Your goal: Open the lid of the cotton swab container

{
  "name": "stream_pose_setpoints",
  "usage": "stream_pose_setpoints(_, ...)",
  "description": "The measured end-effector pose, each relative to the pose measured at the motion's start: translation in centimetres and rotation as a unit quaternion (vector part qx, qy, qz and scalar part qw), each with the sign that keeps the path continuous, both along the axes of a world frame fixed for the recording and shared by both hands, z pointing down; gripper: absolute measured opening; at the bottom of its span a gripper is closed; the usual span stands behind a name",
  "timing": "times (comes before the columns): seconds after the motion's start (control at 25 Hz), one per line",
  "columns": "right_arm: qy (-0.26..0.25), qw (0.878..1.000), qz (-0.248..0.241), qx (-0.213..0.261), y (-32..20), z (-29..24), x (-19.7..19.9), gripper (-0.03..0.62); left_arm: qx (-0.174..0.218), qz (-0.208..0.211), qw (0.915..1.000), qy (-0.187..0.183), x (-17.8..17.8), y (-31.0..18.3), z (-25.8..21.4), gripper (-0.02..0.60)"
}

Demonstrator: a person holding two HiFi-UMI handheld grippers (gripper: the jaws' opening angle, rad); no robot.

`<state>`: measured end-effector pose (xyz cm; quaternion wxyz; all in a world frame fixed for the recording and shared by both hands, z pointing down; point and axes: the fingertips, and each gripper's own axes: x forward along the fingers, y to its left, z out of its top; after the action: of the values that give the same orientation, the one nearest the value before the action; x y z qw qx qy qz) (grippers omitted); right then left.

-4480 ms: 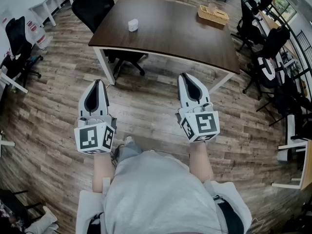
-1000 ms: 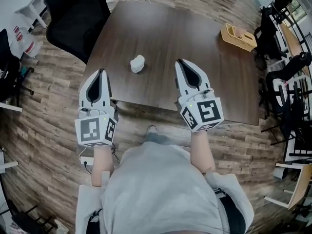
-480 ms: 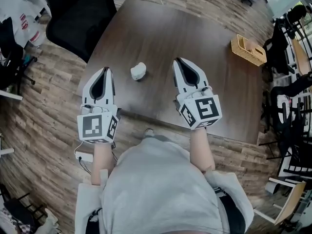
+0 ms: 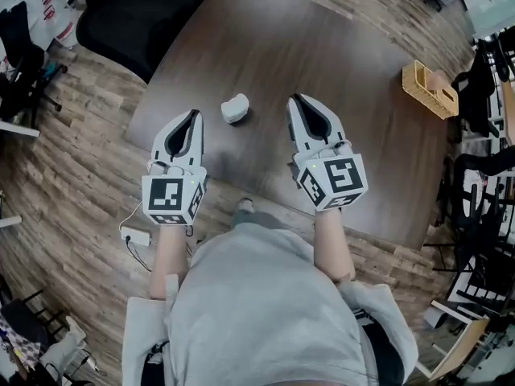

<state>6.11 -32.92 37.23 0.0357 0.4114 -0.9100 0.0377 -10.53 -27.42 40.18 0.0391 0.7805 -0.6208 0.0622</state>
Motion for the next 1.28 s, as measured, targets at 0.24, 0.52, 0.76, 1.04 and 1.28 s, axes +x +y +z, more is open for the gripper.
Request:
stream_pose_setpoints(0.24, 0.001, 1.000, -0.008, -0.019, -0.4, 1.5, 0.0, 0.025, -0.058, 0.050, 0.9970, -0.016, 1.2, -1.2, 5.1, 0.021)
stream_pose_setpoints(0.52, 0.010, 0.999, 0.003, -0.035, -0.4, 3.0, 1.4, 0.025, -0.139, 0.094, 0.9853, -0.032, 2.0, -2.3, 12.0, 0.156)
stream_pose_setpoints(0.76, 0.015, 0.999, 0.019, -0.049, -0.4, 4.2, 3.1, 0.026, -0.179, 0.130, 0.9731, -0.066, 3.0, -3.7, 16.4, 0.232)
stream_pose_setpoints(1.04, 0.030, 0.998, 0.026, -0.058, -0.6, 5.0, 3.9, 0.026, -0.210, 0.145, 0.9630, -0.085, 3.6, -5.8, 19.8, 0.252)
stream_pose_setpoints(1.28, 0.039, 0.997, 0.031, -0.063, -0.5, 5.6, 4.6, 0.026, -0.213, 0.159, 0.9597, -0.091, 4.7, -7.1, 20.8, 0.252)
